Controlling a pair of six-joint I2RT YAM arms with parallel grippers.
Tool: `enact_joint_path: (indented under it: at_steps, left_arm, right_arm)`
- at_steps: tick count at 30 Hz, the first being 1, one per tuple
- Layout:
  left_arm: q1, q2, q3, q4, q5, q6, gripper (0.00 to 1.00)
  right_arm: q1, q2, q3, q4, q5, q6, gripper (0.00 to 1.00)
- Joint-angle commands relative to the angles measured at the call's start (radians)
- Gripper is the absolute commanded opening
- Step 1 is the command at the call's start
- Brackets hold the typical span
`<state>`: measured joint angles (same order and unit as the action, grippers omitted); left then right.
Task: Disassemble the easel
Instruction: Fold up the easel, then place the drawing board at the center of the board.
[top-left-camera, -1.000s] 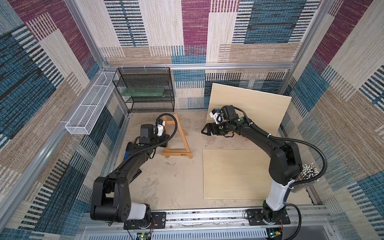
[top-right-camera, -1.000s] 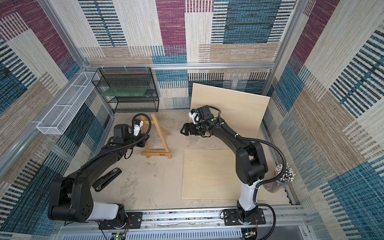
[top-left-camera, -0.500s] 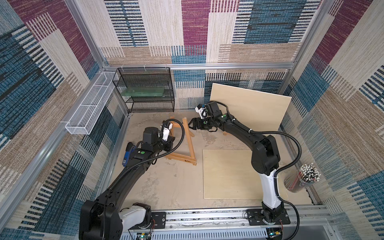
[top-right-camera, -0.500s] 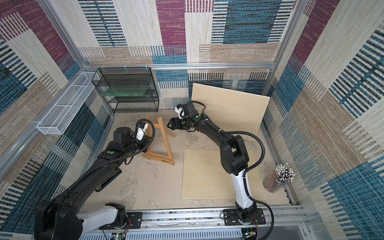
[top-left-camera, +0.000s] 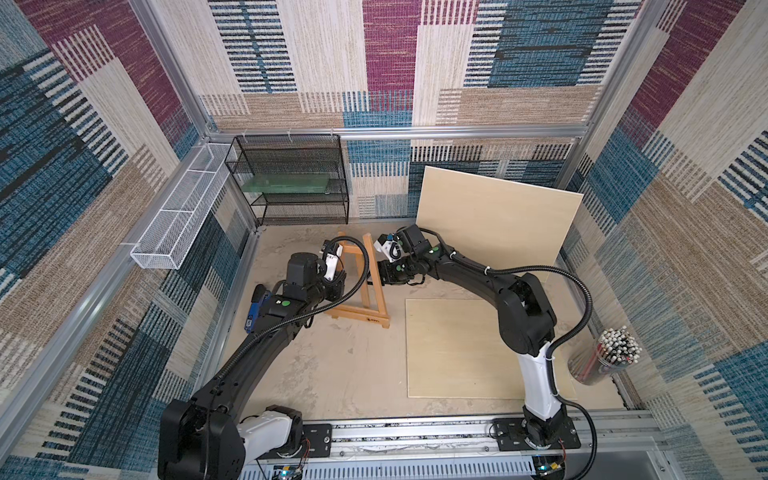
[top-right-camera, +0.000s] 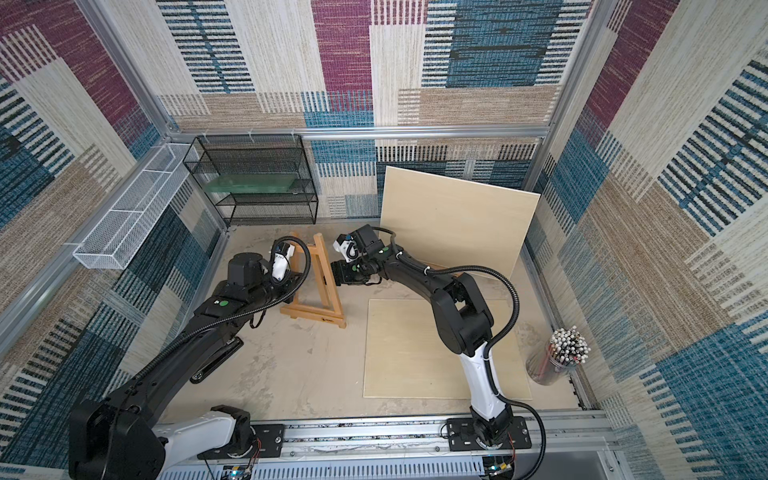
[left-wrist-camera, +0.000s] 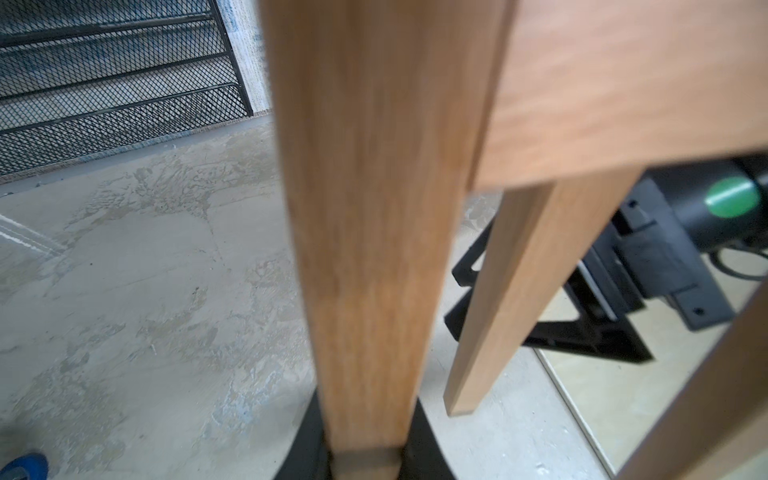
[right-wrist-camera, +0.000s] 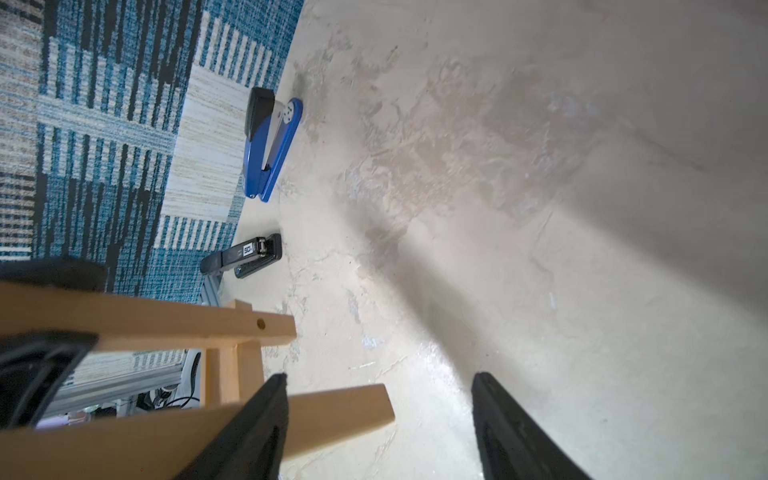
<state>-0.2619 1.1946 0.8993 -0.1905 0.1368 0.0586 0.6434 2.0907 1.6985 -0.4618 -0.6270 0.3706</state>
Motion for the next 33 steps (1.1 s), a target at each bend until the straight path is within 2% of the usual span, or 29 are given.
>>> enact_joint_path:
  at_steps: [1,6,10,12,17,21,24,29,33]
  left_arm:
    - [0.000,0.007,0.017,0.068,-0.002,-0.004,0.00]
    - [-0.002,0.009,0.012,0.071,0.001,-0.016,0.00]
    - [-0.002,0.004,0.013,0.048,-0.013,-0.033,0.00]
    - [-0.003,0.007,0.030,-0.019,-0.044,-0.058,0.00]
    - [-0.004,0.011,0.084,-0.263,-0.110,-0.105,0.00]
    - [-0.005,0.001,0.094,-0.407,-0.110,-0.159,0.00]
    - [-0.005,0.045,0.127,-0.532,-0.119,-0.203,0.00]
    - [-0.008,0.102,0.126,-0.604,-0.055,-0.277,0.00]
    - [-0.029,0.158,0.095,-0.628,-0.048,-0.320,0.00]
  right_arm:
    - [0.013,-0.038,-0.044,0.058,-0.089,-0.014,0.74]
    - [0.019,-0.049,-0.060,0.072,-0.147,-0.023,0.75]
    - [0.007,-0.047,-0.053,0.016,-0.067,-0.036,0.80]
    - [-0.029,-0.060,-0.074,-0.020,0.000,-0.023,0.82]
    - [-0.146,-0.152,-0.169,-0.044,0.073,-0.008,0.89]
    - [-0.214,-0.231,-0.196,-0.101,0.078,-0.041,0.91]
    - [-0.244,-0.290,-0.221,-0.143,0.071,-0.060,0.93]
    - [-0.258,-0.375,-0.266,-0.192,0.045,-0.077,0.95]
    - [-0.258,-0.426,-0.286,-0.210,0.024,-0.074,0.96]
